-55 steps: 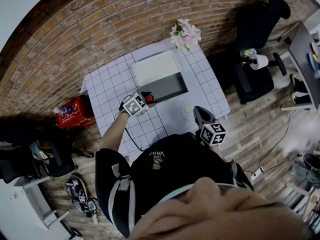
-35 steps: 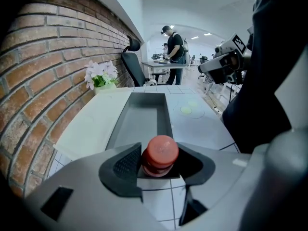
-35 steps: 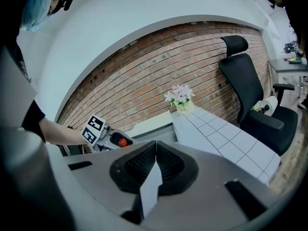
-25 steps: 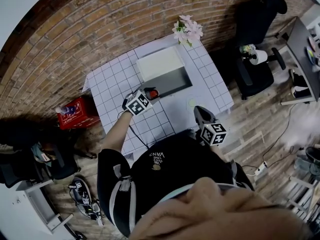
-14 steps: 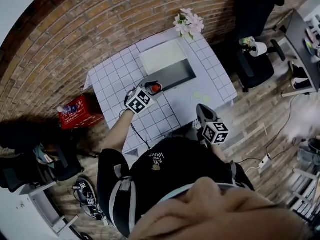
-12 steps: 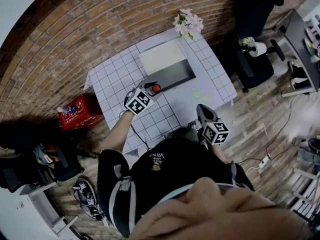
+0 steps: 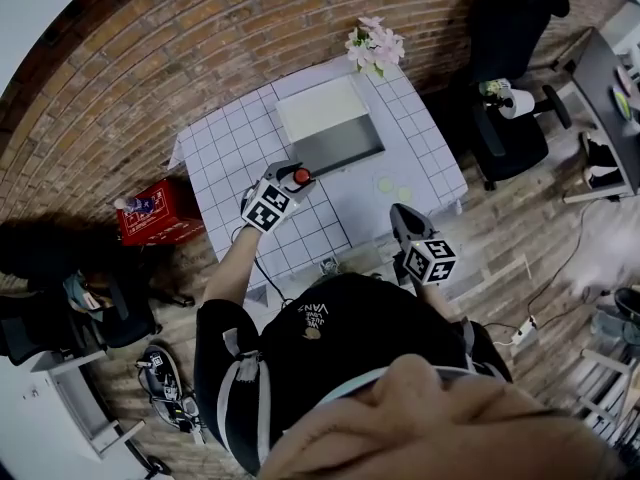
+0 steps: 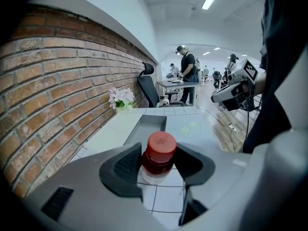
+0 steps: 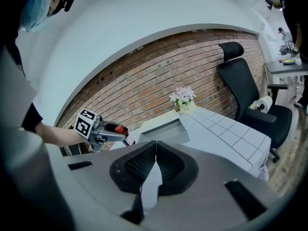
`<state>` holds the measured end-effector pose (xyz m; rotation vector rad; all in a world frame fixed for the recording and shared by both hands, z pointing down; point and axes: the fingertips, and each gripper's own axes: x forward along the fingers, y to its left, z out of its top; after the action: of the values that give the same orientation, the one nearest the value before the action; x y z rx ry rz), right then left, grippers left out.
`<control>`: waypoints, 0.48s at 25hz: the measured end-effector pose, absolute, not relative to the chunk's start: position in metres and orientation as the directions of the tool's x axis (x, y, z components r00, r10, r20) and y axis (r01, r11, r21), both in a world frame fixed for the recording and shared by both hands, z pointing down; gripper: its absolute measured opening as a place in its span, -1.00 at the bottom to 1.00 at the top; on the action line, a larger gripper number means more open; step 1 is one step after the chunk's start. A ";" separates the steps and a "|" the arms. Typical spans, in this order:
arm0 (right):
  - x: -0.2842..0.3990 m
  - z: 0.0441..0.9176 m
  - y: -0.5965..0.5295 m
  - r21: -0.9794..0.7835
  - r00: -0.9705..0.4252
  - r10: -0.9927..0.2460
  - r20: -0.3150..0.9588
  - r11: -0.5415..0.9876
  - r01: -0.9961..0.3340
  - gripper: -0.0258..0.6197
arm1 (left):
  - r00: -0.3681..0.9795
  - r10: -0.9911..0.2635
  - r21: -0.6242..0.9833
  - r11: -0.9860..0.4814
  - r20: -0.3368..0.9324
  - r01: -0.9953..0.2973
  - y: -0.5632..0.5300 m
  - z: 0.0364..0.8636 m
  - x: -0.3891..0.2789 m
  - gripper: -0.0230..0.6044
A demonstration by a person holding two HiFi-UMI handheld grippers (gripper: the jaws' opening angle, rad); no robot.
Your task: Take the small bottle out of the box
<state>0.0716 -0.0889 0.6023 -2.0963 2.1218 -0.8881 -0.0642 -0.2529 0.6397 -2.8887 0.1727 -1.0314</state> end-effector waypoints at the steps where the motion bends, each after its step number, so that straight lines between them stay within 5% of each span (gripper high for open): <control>1: 0.072 0.601 -0.086 -0.407 -0.104 -0.926 0.363 -0.058 -0.912 -0.91 | 0.769 -0.137 -0.102 -0.990 0.624 -0.094 -0.248 0.637 -0.064 -0.26; 12: 0.086 0.600 -0.045 -0.401 -0.191 -0.914 0.357 0.035 -0.915 -0.91 | 0.774 -0.214 -0.112 -0.977 0.597 -0.183 -0.178 0.614 -0.063 -0.26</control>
<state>0.0862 -0.0446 0.6000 -1.9990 2.2606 -0.8789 -0.0629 -0.1779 0.6143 -2.9139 0.3264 -0.9888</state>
